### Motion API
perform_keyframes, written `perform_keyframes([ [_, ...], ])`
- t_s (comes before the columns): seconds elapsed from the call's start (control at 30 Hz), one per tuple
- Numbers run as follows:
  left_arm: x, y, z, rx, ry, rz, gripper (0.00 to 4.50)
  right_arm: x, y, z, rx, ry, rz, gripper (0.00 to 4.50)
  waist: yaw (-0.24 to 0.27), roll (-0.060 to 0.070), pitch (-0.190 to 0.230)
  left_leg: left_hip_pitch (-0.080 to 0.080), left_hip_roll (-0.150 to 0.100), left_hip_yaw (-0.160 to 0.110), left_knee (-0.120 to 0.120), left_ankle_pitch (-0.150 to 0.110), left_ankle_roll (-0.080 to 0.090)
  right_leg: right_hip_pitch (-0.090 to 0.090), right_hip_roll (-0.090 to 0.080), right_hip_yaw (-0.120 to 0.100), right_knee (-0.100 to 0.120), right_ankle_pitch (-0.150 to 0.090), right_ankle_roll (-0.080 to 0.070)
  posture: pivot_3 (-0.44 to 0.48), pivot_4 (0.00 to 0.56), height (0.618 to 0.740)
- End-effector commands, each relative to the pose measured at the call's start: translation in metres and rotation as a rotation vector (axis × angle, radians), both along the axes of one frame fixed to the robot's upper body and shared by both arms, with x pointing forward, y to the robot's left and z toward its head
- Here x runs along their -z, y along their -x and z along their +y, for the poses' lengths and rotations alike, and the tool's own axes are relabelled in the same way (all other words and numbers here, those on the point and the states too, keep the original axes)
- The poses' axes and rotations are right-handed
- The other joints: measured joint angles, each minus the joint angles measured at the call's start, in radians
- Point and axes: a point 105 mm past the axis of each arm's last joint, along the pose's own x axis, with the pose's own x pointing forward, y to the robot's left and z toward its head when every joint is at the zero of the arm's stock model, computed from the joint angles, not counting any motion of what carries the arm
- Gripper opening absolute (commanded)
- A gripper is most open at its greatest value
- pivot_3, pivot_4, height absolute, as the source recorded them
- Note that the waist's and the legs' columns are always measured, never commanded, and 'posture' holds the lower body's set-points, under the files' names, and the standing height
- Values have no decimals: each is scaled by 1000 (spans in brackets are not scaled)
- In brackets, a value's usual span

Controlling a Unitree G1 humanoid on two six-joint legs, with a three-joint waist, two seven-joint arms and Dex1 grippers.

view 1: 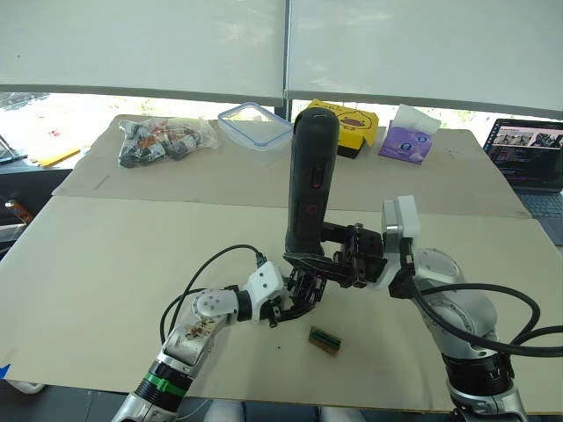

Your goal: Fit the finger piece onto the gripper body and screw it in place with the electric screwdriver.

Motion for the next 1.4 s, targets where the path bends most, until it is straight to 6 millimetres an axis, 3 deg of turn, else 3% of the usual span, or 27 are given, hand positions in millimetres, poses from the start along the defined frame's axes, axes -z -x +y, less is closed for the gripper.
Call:
perform_keyframes([
  [0.03,18,12,-2,34,-25,78,2347,-5,7,1,-16,-15,-43,1956,0,0,0,0,0,0,0,0,0,0,0,0,0,0,0,0,150,740],
  [0.73,18,13,-3,35,-24,80,2347,11,7,6,-12,37,8,1956,0,0,-1,1,0,0,0,0,0,1,0,0,0,0,0,0,150,740],
  [1.4,21,13,-2,32,-24,86,2347,8,11,6,-34,21,0,1956,0,0,-2,1,0,0,0,0,0,1,0,0,0,0,0,0,150,740],
])
